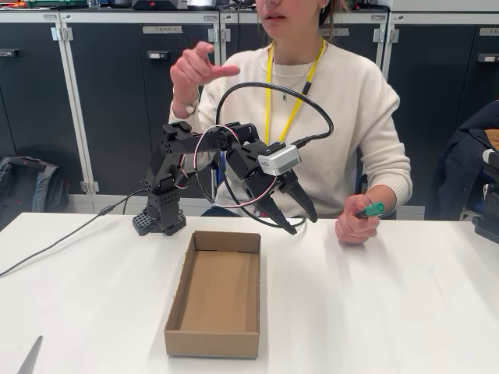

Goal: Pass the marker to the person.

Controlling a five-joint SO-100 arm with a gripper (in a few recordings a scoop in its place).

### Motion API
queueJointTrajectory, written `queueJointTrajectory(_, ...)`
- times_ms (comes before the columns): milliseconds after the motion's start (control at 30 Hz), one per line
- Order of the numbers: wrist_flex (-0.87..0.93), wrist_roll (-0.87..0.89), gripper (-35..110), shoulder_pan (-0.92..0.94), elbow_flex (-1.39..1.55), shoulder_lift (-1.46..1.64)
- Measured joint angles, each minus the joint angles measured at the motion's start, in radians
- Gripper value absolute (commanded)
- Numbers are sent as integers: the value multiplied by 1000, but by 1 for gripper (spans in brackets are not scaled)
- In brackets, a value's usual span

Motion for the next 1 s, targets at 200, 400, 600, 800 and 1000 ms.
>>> queueJointTrajectory(200,0,0,23,-3,0,0)
queueJointTrajectory(400,-3,0,23,-3,0,0)
queueJointTrajectory(600,-9,0,23,-3,0,0)
queueJointTrajectory(800,-15,0,23,-3,0,0)
queueJointTrajectory(1000,-17,0,23,0,3,0)
